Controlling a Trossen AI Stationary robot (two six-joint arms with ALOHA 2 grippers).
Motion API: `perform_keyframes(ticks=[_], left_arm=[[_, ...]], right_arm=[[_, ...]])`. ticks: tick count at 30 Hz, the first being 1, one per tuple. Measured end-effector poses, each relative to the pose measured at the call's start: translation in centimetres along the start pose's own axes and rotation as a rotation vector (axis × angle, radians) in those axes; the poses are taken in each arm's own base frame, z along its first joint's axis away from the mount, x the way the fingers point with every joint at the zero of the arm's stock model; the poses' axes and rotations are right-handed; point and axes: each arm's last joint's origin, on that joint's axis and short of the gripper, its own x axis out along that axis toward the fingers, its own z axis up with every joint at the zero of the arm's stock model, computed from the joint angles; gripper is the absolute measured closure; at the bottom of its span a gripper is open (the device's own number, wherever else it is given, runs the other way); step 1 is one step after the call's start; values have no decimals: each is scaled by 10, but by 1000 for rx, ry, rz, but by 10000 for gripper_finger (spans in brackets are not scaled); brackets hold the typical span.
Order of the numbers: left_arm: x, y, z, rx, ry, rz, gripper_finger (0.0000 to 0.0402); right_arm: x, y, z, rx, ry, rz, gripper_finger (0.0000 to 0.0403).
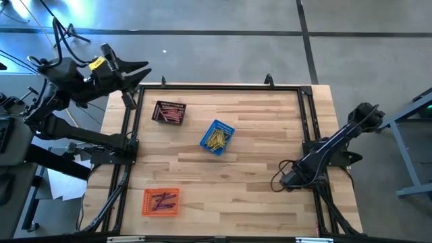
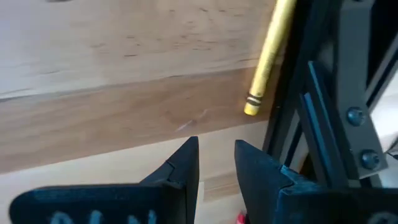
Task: Sort crayons
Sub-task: Put the yellow crayon into the blue basket
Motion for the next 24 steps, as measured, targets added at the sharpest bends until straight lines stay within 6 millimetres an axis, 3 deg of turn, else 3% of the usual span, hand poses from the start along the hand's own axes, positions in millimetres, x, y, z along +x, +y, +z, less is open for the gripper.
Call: perform_keyframes(ticks=[24], left_arm=[[3,-2,-1,49,9,-4,326]], right_arm=[[3,-16,5,90,-135,-88,313]])
